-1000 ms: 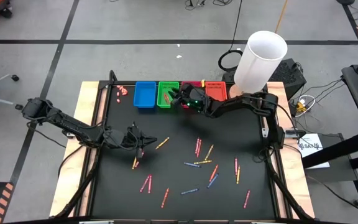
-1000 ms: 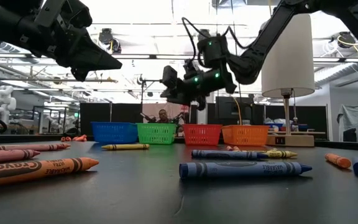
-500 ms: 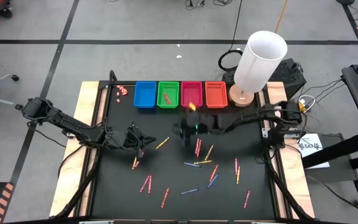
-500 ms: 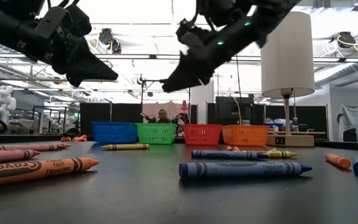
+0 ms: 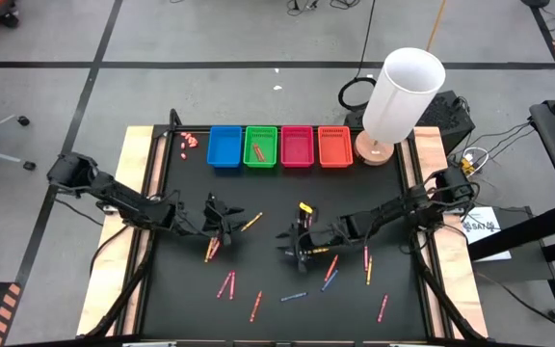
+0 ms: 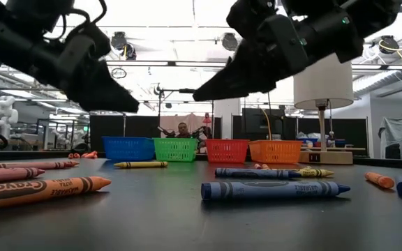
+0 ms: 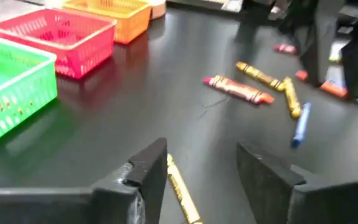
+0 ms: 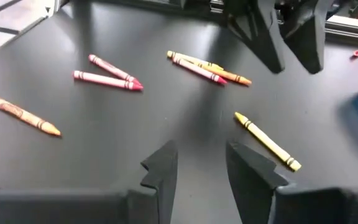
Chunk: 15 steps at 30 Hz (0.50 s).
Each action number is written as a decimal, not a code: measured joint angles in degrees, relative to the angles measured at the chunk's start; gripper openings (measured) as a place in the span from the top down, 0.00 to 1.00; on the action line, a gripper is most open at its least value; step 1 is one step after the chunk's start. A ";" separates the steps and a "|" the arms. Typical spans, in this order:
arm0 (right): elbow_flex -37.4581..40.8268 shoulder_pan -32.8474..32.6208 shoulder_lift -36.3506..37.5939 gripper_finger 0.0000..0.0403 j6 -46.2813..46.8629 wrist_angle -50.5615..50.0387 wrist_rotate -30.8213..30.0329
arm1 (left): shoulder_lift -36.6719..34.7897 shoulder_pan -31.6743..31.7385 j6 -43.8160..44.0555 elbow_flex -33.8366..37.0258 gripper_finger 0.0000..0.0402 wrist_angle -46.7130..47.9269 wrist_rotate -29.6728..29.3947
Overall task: Sort crayons
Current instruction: Put the yellow crayon into the blue bin
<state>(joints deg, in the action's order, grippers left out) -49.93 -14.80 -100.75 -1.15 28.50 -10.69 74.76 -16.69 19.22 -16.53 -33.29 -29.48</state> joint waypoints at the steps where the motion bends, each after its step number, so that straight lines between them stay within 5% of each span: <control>1: 0.20 -0.16 0.00 0.69 0.02 0.12 0.00 | 1.25 0.00 0.01 0.00 0.52 -0.29 -0.61; 15: 3.05 -0.31 0.02 0.69 0.43 0.45 0.00 | 19.67 0.04 0.49 -7.24 0.51 -2.62 -5.50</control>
<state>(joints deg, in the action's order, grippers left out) -46.88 -15.11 -100.73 -0.71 28.95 -10.70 94.43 -16.65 19.71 -23.78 -35.91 -34.99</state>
